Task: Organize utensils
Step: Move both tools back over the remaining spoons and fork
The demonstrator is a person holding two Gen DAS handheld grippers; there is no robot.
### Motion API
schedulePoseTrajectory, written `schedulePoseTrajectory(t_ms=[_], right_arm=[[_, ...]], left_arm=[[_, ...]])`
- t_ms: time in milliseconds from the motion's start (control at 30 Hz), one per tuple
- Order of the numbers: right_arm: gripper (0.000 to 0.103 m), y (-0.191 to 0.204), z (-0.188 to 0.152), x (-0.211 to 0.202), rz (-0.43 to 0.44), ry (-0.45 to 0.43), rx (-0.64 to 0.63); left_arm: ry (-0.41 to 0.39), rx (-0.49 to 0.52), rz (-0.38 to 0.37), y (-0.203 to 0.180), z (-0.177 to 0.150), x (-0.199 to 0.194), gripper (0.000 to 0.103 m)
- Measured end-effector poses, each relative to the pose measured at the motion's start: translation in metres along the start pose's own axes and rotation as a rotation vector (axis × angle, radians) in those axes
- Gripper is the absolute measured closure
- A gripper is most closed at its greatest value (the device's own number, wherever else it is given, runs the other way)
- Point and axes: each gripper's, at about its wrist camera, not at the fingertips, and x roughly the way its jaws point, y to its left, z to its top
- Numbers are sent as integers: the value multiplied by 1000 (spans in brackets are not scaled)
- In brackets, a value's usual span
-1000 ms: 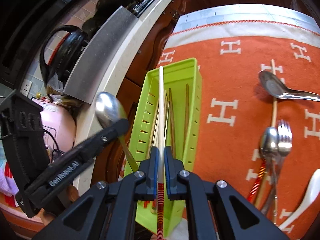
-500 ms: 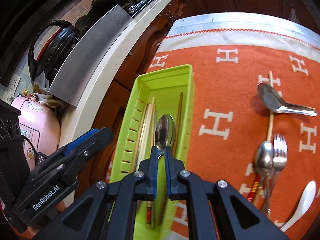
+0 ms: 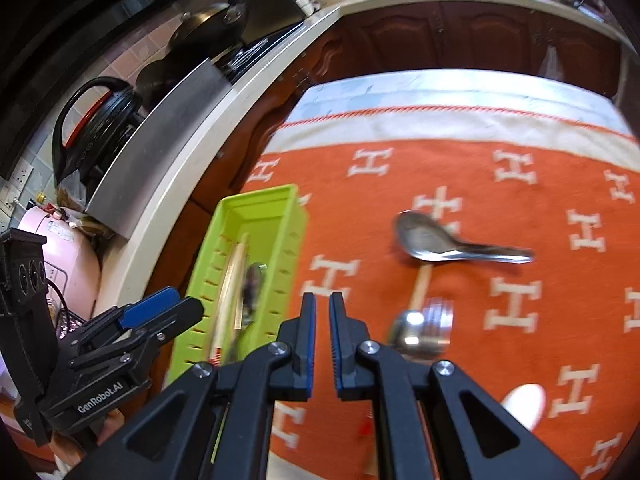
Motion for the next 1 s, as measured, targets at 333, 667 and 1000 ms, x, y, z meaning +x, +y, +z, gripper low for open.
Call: schedulePoseTrajectory(t_ms=[333,667,1000], right_arm=[[96,-48,-13,-22,-95,-35,9],[96,-68,-39,12,21,82,43],[95,-71,-47,45,106,152,53]], left_arm=[[101,81,-92,-59,-8,29,57],[218,78,-116,-86,-29,74,57],[236,38,-81,-80,-35,85,57]])
